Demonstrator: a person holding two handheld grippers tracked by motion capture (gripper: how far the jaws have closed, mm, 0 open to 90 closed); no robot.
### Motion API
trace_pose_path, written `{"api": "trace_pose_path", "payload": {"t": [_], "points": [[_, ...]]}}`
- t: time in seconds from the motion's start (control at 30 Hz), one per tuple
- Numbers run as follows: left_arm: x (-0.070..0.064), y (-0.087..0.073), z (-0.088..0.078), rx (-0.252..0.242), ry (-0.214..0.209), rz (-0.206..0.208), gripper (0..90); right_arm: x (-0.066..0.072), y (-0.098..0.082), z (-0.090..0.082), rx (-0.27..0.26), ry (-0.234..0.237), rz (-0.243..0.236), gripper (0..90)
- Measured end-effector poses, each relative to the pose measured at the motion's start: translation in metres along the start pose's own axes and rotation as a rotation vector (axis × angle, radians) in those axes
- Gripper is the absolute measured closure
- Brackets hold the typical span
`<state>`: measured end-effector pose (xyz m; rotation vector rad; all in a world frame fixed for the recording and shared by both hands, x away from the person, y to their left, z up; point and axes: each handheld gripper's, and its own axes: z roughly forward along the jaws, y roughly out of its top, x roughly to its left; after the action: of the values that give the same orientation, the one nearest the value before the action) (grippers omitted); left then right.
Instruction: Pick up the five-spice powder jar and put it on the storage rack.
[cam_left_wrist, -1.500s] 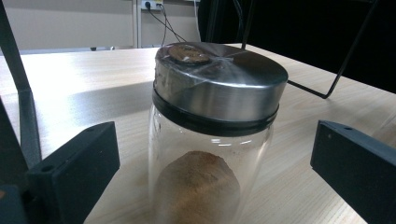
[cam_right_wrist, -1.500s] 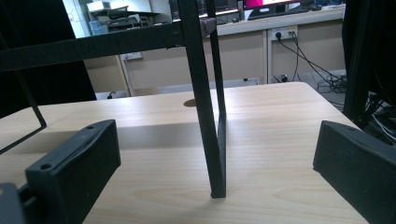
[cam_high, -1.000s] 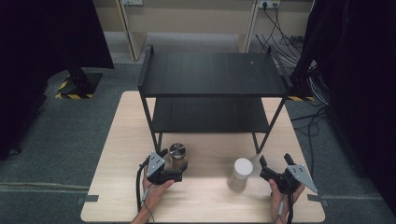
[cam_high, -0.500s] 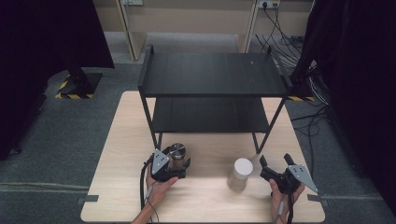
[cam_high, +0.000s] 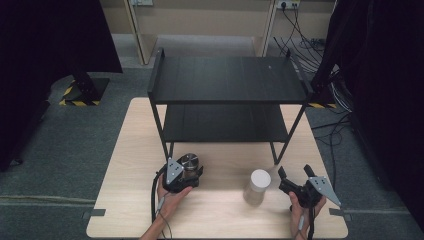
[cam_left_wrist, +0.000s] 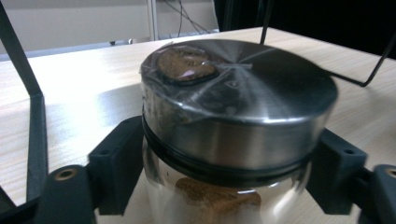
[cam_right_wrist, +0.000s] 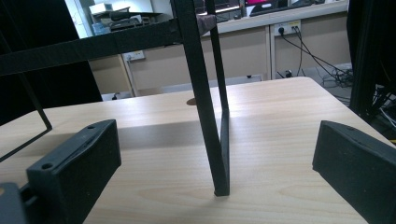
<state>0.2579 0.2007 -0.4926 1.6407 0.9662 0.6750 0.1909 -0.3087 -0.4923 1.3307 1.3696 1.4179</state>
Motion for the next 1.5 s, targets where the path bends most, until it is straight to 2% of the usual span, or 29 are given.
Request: {"api": "trace_pose_path", "payload": {"t": [0.1, 0.4, 0.73, 0.97, 1.2, 1.5], "points": [[0.0, 0.0, 0.001, -0.001, -0.005, 0.01, 29.8, -0.001, 0.0, 0.0, 0.002, 0.002, 0.003, 1.3], [0.001, -0.001, 0.001, -0.008, -0.01, 0.016, 30.3, -0.001, 0.0, 0.0, 0.003, 0.007, 0.004, 1.4], [0.004, 0.0, -0.005, -0.038, -0.046, 0.009, 30.4, -0.002, 0.0, 0.0, 0.003, 0.01, 0.004, 1.4], [0.0, 0.015, -0.014, -0.049, -0.079, 0.038, 30.4, -0.002, 0.0, 0.001, 0.003, 0.01, 0.005, 1.4], [-0.001, 0.028, -0.021, -0.066, -0.107, 0.041, 30.4, -0.002, 0.0, 0.001, 0.003, 0.011, 0.006, 1.5], [-0.004, 0.057, -0.035, -0.11, -0.162, 0.061, 30.4, -0.002, 0.0, 0.001, 0.004, 0.011, 0.003, 1.5]]}}
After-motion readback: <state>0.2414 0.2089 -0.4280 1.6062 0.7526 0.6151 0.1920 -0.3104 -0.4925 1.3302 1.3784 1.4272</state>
